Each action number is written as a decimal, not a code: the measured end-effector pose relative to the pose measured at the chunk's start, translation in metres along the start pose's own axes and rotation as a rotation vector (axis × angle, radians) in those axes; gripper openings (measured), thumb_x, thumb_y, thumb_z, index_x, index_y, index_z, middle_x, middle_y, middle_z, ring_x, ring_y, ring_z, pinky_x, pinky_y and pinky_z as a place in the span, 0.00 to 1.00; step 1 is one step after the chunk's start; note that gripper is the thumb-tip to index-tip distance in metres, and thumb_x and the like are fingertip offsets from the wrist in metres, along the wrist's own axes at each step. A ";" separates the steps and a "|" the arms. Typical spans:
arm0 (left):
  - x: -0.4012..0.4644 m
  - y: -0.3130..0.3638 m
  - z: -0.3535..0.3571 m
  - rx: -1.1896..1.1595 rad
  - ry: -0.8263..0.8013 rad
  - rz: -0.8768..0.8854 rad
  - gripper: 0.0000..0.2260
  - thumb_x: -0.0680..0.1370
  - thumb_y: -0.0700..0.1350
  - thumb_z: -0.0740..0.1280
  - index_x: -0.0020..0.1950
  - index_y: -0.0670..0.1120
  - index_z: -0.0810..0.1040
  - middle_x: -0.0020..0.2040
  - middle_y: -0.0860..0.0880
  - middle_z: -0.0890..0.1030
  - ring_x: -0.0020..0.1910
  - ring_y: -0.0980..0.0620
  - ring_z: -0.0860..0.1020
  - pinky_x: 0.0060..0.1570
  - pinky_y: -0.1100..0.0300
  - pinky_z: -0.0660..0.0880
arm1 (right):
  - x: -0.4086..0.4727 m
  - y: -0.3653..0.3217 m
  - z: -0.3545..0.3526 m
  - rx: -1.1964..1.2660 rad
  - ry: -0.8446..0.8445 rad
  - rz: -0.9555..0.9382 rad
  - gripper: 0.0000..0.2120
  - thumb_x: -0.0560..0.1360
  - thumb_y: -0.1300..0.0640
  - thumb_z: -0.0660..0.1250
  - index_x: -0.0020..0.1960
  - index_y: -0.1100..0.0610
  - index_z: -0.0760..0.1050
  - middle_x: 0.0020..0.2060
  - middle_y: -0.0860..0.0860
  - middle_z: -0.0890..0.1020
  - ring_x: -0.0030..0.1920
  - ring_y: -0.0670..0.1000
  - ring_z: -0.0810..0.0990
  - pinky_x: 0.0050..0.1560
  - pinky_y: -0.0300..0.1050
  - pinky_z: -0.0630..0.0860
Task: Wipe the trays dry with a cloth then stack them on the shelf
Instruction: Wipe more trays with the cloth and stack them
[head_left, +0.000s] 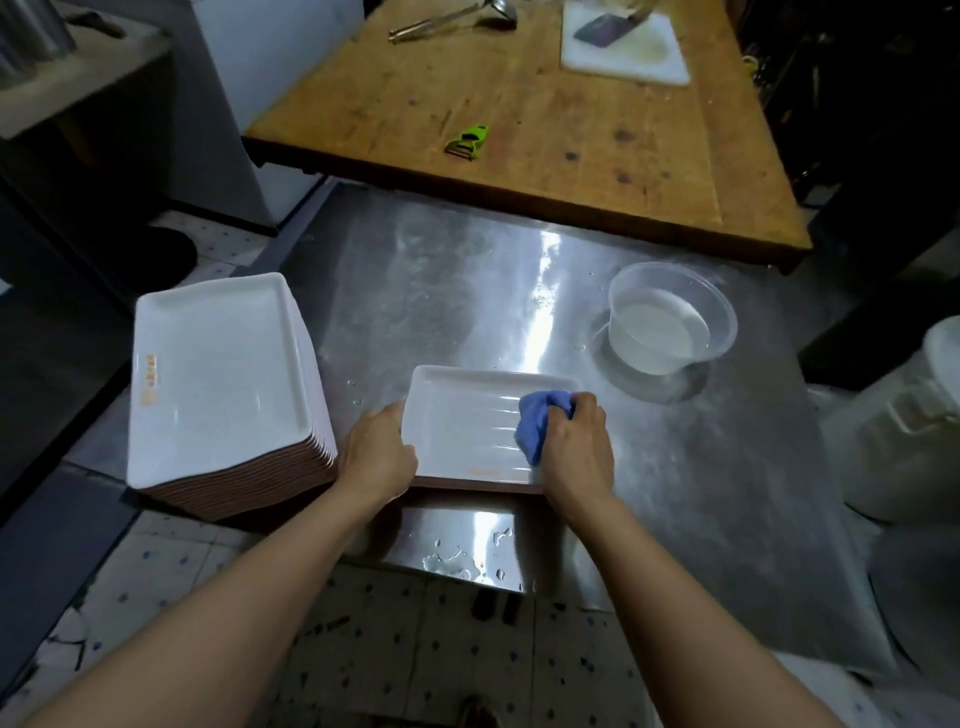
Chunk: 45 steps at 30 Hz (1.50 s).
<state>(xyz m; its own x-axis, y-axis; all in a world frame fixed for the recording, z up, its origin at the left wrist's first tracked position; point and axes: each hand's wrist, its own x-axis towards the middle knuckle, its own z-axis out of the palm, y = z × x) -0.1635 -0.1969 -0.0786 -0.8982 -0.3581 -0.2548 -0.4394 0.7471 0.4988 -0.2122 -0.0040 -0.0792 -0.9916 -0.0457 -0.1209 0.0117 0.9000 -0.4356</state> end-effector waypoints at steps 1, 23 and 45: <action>0.000 0.000 0.000 -0.024 0.010 0.005 0.18 0.72 0.36 0.61 0.61 0.46 0.75 0.56 0.41 0.76 0.55 0.39 0.74 0.51 0.53 0.71 | 0.006 -0.005 -0.001 0.066 0.014 0.033 0.15 0.80 0.60 0.52 0.62 0.64 0.69 0.61 0.61 0.68 0.60 0.60 0.67 0.56 0.51 0.67; 0.010 -0.018 0.008 -0.177 0.014 0.095 0.10 0.71 0.35 0.66 0.51 0.44 0.74 0.43 0.47 0.69 0.42 0.45 0.71 0.39 0.60 0.63 | 0.024 -0.077 0.043 0.156 -0.268 -0.420 0.19 0.76 0.62 0.61 0.67 0.57 0.72 0.59 0.59 0.68 0.59 0.57 0.68 0.59 0.39 0.65; 0.005 -0.010 0.003 -0.190 -0.020 0.015 0.21 0.71 0.39 0.67 0.64 0.44 0.73 0.53 0.41 0.79 0.53 0.40 0.76 0.54 0.51 0.73 | -0.037 0.000 0.007 -0.074 -0.187 -0.385 0.16 0.72 0.61 0.60 0.57 0.54 0.76 0.56 0.52 0.74 0.55 0.55 0.71 0.56 0.46 0.59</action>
<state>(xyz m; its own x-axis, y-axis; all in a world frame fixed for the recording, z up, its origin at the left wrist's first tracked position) -0.1633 -0.2044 -0.0874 -0.9050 -0.3356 -0.2615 -0.4222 0.6324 0.6495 -0.1750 -0.0052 -0.0811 -0.8815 -0.4555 -0.1247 -0.3704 0.8306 -0.4159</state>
